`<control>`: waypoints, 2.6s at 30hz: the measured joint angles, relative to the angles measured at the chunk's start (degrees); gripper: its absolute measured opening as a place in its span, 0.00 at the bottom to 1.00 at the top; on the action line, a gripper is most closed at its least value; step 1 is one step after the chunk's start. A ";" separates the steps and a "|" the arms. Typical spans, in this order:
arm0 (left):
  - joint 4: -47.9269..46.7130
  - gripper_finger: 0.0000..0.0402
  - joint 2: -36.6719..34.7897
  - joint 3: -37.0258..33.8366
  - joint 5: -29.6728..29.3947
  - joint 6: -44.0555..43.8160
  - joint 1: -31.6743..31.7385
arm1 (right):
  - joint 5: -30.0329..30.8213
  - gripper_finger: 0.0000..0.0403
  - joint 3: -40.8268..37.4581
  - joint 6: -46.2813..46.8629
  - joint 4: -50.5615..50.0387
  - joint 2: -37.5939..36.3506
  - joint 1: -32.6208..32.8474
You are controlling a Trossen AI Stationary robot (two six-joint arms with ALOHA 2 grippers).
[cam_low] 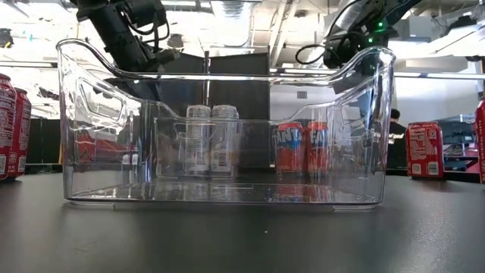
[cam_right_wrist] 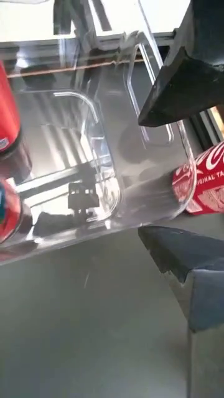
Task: Sort soda cans
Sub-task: Adjust the top left and top right transparent bin and align them on the table
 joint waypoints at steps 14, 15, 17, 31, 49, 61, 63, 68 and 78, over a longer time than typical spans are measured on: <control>0.01 0.26 -1.04 0.02 0.64 -1.73 -1.67 | 1.07 0.60 -2.97 3.53 -1.38 0.01 1.80; 0.03 0.26 -1.05 0.02 0.63 -1.73 -1.77 | 1.03 0.57 -2.97 3.81 -1.63 0.01 2.18; -0.02 0.26 -1.05 0.02 0.65 -1.77 -2.02 | 0.96 0.50 -2.97 4.54 -1.93 0.03 2.93; -0.02 0.26 -1.05 0.02 2.28 2.61 -3.87 | -4.79 0.22 -2.88 19.86 -2.76 -0.01 11.88; 0.66 0.26 -4.15 0.02 6.16 8.48 -3.63 | -21.68 0.20 0.93 46.26 16.33 5.60 26.12; 0.99 0.26 -4.44 0.02 6.25 6.37 -5.21 | -23.17 0.20 17.71 41.94 16.50 21.37 25.78; 0.99 0.26 -4.44 0.02 6.34 5.83 -5.76 | -23.12 0.20 20.04 41.18 16.52 22.86 25.21; 1.03 0.26 -4.44 0.02 6.36 5.62 -6.52 | -22.51 0.20 23.66 40.28 15.42 24.18 23.48; 1.04 0.26 -4.44 0.02 6.33 6.36 -6.93 | -22.53 0.27 27.56 37.07 11.01 22.78 23.02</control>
